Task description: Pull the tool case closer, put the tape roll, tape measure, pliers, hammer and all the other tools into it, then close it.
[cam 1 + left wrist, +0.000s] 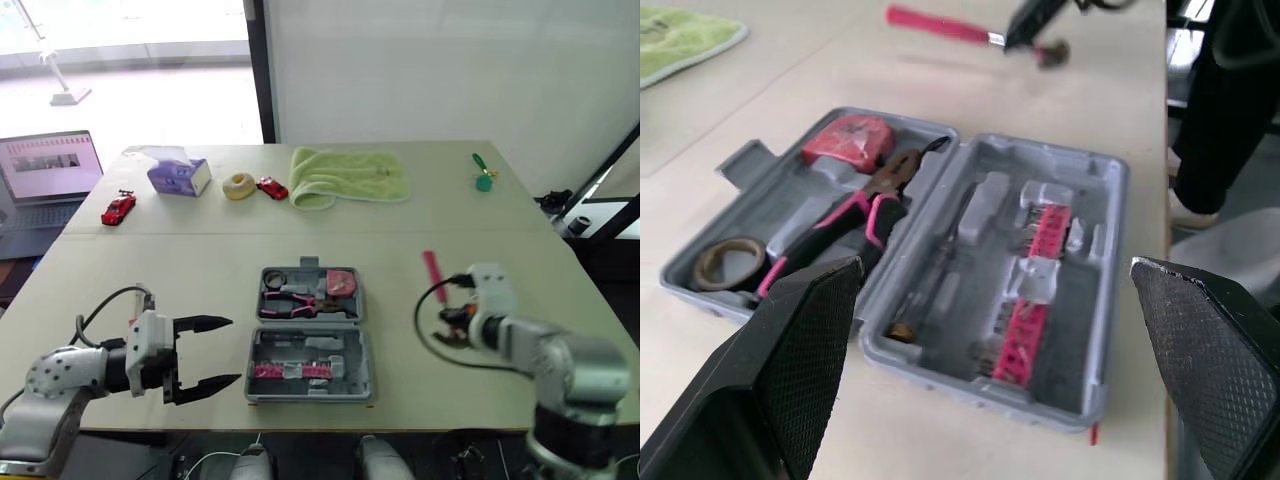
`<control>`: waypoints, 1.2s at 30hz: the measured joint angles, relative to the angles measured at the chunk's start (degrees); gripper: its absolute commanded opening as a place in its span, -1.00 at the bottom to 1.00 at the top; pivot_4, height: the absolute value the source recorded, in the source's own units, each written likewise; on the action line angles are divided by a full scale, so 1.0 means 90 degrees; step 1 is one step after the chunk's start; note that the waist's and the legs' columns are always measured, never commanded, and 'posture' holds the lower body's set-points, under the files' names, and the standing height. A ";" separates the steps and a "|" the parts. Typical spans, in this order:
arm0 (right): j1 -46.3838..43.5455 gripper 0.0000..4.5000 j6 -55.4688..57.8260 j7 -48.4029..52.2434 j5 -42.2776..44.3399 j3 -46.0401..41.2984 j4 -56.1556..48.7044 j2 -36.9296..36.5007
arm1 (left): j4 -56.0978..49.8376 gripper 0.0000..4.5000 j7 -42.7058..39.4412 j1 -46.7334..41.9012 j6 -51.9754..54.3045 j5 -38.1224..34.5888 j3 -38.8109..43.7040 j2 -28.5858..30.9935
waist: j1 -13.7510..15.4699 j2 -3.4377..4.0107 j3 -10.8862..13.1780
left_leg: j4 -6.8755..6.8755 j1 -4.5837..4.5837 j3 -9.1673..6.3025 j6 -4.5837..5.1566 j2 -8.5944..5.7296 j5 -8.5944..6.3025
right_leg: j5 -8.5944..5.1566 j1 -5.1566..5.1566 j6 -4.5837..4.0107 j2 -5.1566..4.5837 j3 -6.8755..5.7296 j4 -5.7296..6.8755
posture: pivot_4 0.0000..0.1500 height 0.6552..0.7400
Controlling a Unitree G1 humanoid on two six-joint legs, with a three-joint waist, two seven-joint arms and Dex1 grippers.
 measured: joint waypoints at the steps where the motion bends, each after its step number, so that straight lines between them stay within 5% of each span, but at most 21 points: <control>1: 0.0066 -0.99 0.0000 -0.0271 -0.0061 0.0188 -0.0148 0.0354 | 0.0070 1.00 -0.0061 -0.0104 -0.0010 0.0000 0.0000 0.0036 | -0.0006 0.0000 0.0000 | -0.0001 -0.0002 0.0001 -0.0006 -0.0001 0.0003 | 0.0000 0.0000 0.0000 -0.0004 0.0000 0.0001 | 1.00 1.00; 10: 0.0416 -0.99 -0.0002 -0.1328 -0.0555 0.0694 -0.0313 0.0737 | 0.0175 1.00 -0.0175 -0.0286 0.0015 -0.0008 -0.0014 0.0065 | 0.0013 -0.0003 -0.0002 | -0.0007 0.0001 0.0001 -0.0012 -0.0002 0.0007 | -0.0002 0.0002 -0.0003 -0.0008 -0.0003 -0.0001 | 1.00 1.00; 31: 0.0719 -0.99 -0.0567 -0.1087 -0.0558 0.1196 0.0186 0.0353 | -0.0168 1.00 0.0135 -0.0289 0.0325 -0.0004 -0.0018 0.0100 | -0.0122 -0.0095 -0.0057 | -0.0008 0.0010 -0.0001 -0.0012 -0.0001 0.0007 | -0.0007 0.0014 -0.0010 -0.0008 -0.0003 -0.0004 | 1.00 1.00; 36: 0.1575 -0.06 -0.1924 -0.1089 -0.0706 0.1902 0.0194 0.0078 | -0.0165 1.00 0.0135 -0.0295 0.0329 -0.0005 -0.0013 0.0152 | -0.0118 -0.0106 -0.0066 | -0.0010 0.0010 -0.0001 -0.0012 -0.0001 0.0006 | -0.0013 0.0020 -0.0019 -0.0009 -0.0003 -0.0014 | 1.00 1.00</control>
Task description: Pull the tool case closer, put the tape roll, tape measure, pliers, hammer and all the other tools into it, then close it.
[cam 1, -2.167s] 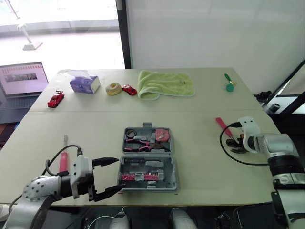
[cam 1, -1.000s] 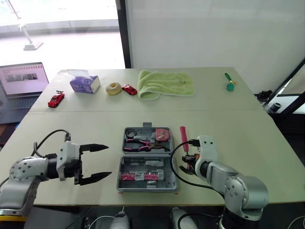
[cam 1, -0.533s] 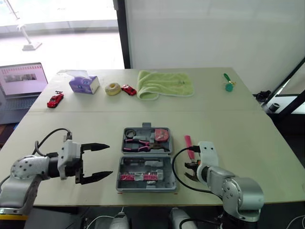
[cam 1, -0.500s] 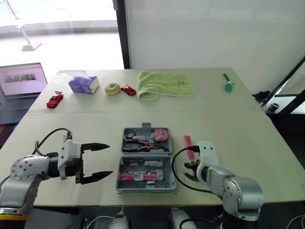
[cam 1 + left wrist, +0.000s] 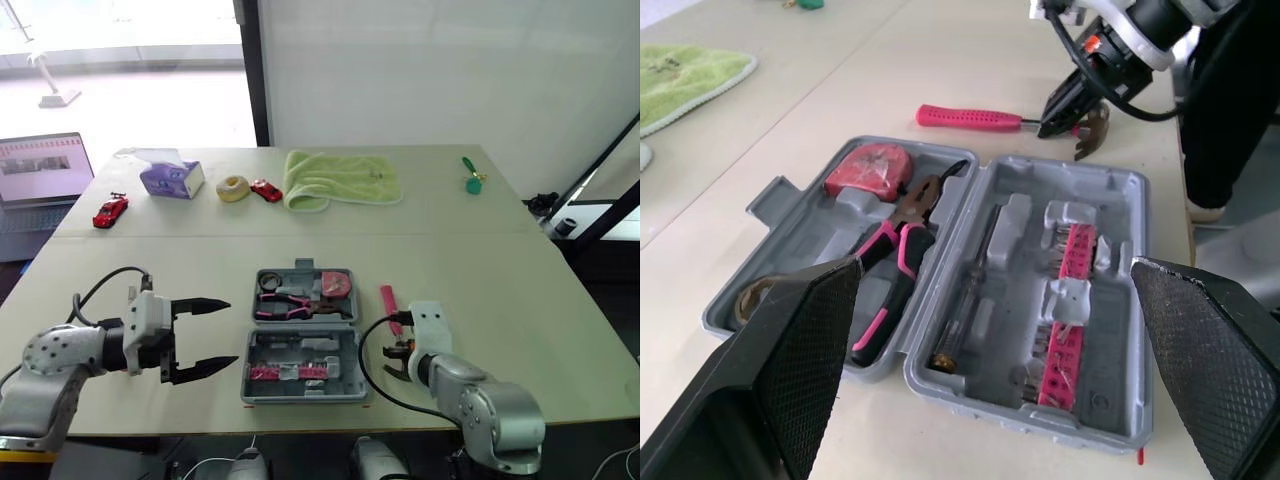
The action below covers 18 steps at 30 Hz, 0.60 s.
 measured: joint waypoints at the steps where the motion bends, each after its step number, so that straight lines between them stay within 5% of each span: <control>1: 0.0104 0.17 -0.0215 0.0001 -0.0034 0.0129 0.0020 -0.0056 | 0.0001 1.00 -0.0003 -0.0002 0.0000 0.0000 0.0000 0.0002 | 0.0000 -0.0002 -0.0001 | 0.0001 0.0000 0.0000 0.0000 0.0000 0.0000 | 0.0000 0.0002 -0.0001 0.0000 0.0000 -0.0004 | 1.00 1.00; 3: 0.0290 0.54 -0.0720 -0.0003 -0.0150 0.0329 0.0082 -0.0257 | 0.0013 1.00 -0.0016 -0.0024 0.0003 0.0000 0.0000 0.0033 | 0.0007 -0.0009 -0.0006 | 0.0003 0.0000 0.0000 0.0000 0.0000 0.0000 | -0.0001 0.0006 -0.0004 -0.0001 0.0000 -0.0008 | 1.00 1.00; 14: 0.1114 0.54 -0.2735 -0.0113 -0.0576 0.0630 0.0466 -0.0287 | 0.0233 1.00 -0.0211 -0.0309 -0.0002 0.0010 -0.0006 0.0108 | 0.0005 -0.0011 -0.0007 | -0.0001 -0.0001 0.0000 0.0000 0.0000 0.0000 | -0.0002 0.0005 -0.0004 0.0000 0.0000 -0.0012 | 1.00 1.00; 18: 0.1181 0.07 -0.3000 -0.0101 -0.0574 0.0611 0.0595 -0.0198 | 0.0343 1.00 -0.0270 -0.0375 -0.0007 0.0031 -0.0007 0.0110 | 0.0006 -0.0010 -0.0007 | 0.0000 -0.0001 0.0000 0.0000 0.0000 0.0000 | -0.0001 0.0005 -0.0004 0.0000 0.0000 -0.0012 | 1.00 1.00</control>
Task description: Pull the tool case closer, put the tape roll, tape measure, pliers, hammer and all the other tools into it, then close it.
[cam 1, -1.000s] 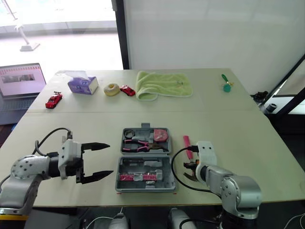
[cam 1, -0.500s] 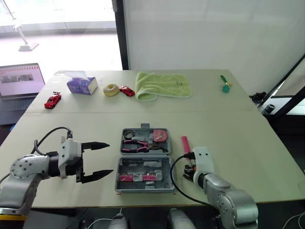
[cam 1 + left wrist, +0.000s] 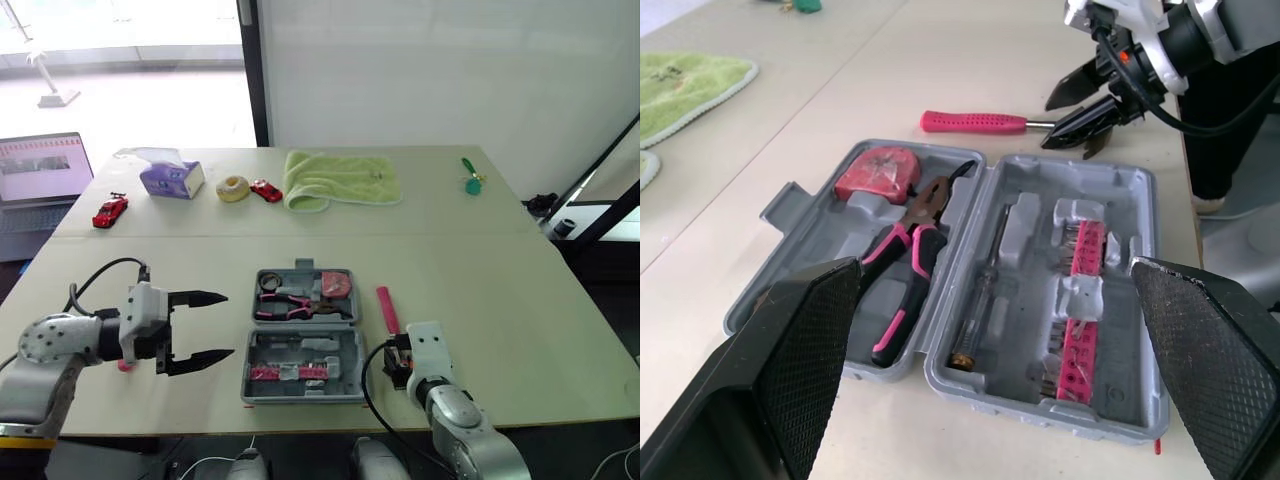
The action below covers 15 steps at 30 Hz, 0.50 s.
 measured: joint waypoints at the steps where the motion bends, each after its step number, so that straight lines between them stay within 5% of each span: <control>1: 0.0022 -0.16 -0.0085 0.0019 0.0009 0.0004 0.0036 0.0026 | 0.0015 1.00 -0.0007 -0.0002 -0.0002 0.0002 0.0000 0.0001 | 0.0012 0.0000 0.0000 | 0.0001 0.0000 0.0000 0.0000 0.0000 0.0000 | 0.0000 0.0001 0.0000 -0.0001 0.0000 0.0000 | 1.00 1.00; 5: 0.0051 -0.96 -0.0366 0.0098 0.0024 -0.0007 0.0176 0.0024 | 0.0066 1.00 -0.0044 -0.0005 -0.0016 0.0010 0.0000 0.0001 | 0.0051 0.0000 0.0000 | 0.0002 -0.0001 0.0000 0.0000 0.0000 0.0000 | 0.0000 0.0004 -0.0002 -0.0002 0.0000 -0.0007 | 1.00 1.00; 15: 0.0113 -0.96 -0.1329 0.0510 -0.0004 -0.0524 0.0066 -0.0657 | 0.0106 1.00 -0.0036 -0.0005 -0.0040 0.0024 0.0007 0.0054 | 0.0139 0.0027 0.0018 | 0.0002 -0.0006 0.0006 0.0000 -0.0002 0.0000 | 0.0000 -0.0001 -0.0001 -0.0003 0.0002 -0.0011 | 1.00 1.00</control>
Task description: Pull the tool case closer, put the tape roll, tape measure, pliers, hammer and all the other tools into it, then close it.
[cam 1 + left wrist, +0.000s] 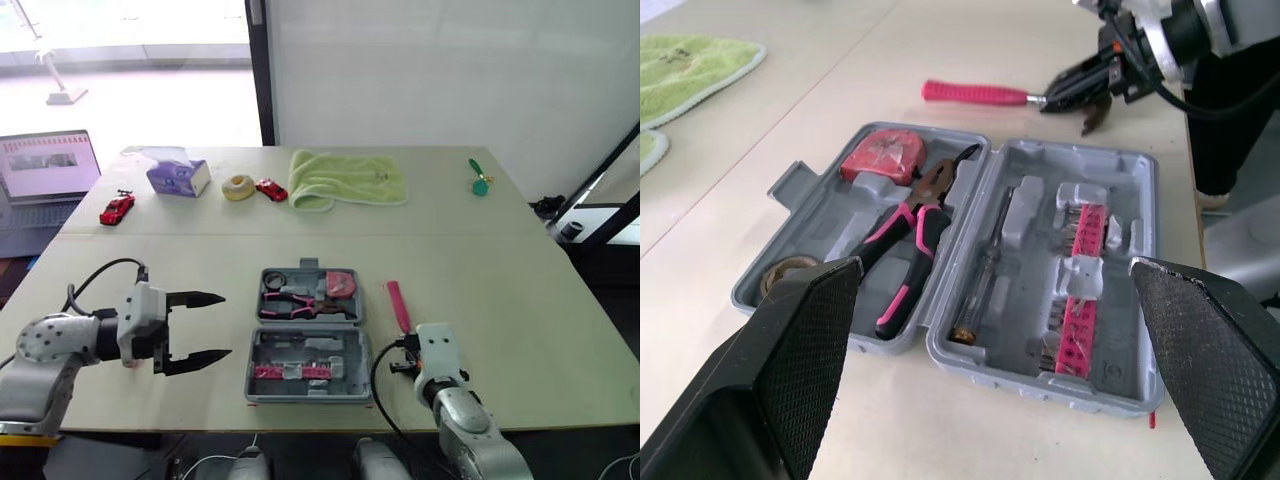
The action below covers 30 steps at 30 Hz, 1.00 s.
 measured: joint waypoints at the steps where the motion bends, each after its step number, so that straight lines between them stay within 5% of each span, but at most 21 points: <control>1: -0.0025 -0.96 -0.0030 0.0215 0.0061 -0.0134 -0.0219 -0.0231 | 0.0002 1.00 -0.0001 0.0004 0.0000 0.0000 0.0002 0.0009 | 0.0004 0.0006 0.0003 | -0.0001 0.0000 0.0000 0.0000 0.0001 0.0000 | 0.0000 -0.0001 0.0001 0.0002 0.0000 0.0001 | 1.00 1.00; 8: -0.1820 -0.96 0.1467 0.2894 0.1819 -0.0247 -0.1791 -0.2723 | 0.0271 1.00 -0.0122 -0.0057 -0.0015 0.0046 0.0003 0.0114 | -0.0074 0.0020 0.0015 | 0.0003 0.0006 -0.0007 0.0001 0.0006 0.0000 | 0.0010 0.0003 0.0019 0.0011 -0.0002 0.0008 | 1.00 1.00; 16: -0.4939 -0.96 0.3217 0.4840 0.3064 0.1101 -0.1469 -0.4431 | 0.0561 1.00 -0.0659 -0.0106 -0.0184 0.0044 -0.0002 0.0253 | 0.0002 0.0050 0.0055 | 0.0010 -0.0005 0.0001 0.0007 0.0003 -0.0003 | 0.0011 -0.0008 0.0019 0.0002 -0.0003 0.0002 | 1.00 1.00; 22: -0.7257 -0.96 0.3853 0.5662 0.2706 0.3371 -0.0792 -0.4581 | 0.0780 1.00 -0.1074 -0.0150 -0.0429 0.0027 0.0064 0.0428 | -0.0017 0.0059 0.0063 | 0.0002 -0.0013 0.0003 0.0007 0.0006 -0.0003 | 0.0011 -0.0031 0.0018 0.0005 -0.0004 0.0009 | 1.00 1.00; 26: -0.8022 -0.96 0.4206 0.5638 0.2348 0.4709 -0.0013 -0.3690 | 0.0881 1.00 -0.1132 -0.0126 -0.0562 0.0045 0.0067 0.0434 | -0.0060 0.0059 0.0063 | 0.0016 -0.0060 0.0002 0.0007 0.0006 -0.0003 | 0.0015 -0.0077 0.0025 0.0004 -0.0004 0.0034 | 1.00 1.00; 30: -0.8267 -0.96 0.4666 0.5418 0.2282 0.5059 0.0335 -0.2943 | 0.0847 1.00 -0.1030 -0.0120 -0.0554 0.0047 0.0064 0.0377 | -0.0071 0.0057 0.0062 | 0.0053 -0.0115 -0.0012 0.0006 0.0003 -0.0003 | 0.0016 -0.0141 0.0025 0.0004 -0.0014 0.0084 | 1.00 1.00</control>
